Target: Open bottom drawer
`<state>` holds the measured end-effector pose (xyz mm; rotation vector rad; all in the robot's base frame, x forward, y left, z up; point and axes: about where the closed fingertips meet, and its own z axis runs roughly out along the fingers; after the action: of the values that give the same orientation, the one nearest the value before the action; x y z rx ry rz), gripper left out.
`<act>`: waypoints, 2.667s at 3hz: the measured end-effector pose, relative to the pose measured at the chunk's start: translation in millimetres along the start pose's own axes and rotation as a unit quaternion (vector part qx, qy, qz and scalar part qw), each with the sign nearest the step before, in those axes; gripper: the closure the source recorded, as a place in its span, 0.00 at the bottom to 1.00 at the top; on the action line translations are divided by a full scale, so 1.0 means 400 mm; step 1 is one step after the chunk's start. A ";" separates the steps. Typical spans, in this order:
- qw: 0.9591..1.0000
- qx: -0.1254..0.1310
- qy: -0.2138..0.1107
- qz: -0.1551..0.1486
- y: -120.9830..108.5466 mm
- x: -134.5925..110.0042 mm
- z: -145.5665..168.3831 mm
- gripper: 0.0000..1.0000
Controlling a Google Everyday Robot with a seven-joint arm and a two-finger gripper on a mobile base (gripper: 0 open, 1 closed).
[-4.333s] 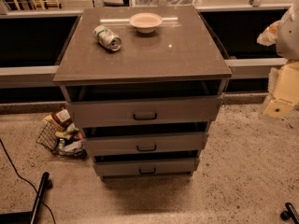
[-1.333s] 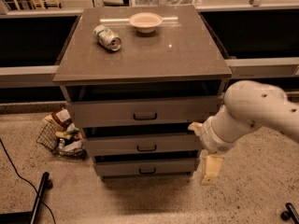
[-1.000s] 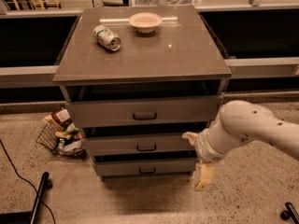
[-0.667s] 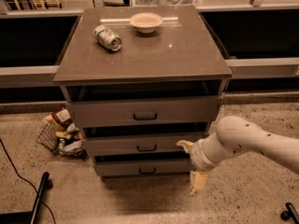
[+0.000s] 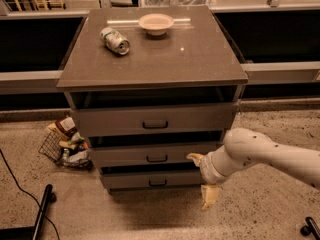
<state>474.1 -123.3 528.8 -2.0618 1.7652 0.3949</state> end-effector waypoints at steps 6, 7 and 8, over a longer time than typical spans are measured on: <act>0.997 -0.008 -0.034 -0.071 -0.095 0.318 0.488 0.00; 0.995 -0.008 -0.038 -0.096 -0.121 0.360 0.560 0.00; 0.994 -0.003 -0.021 -0.106 -0.153 0.396 0.616 0.00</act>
Offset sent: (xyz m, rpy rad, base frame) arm 0.0475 -0.0139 -0.1705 0.0146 -0.0854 0.1318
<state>570.8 -138.2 246.0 -2.2009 1.5028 0.3784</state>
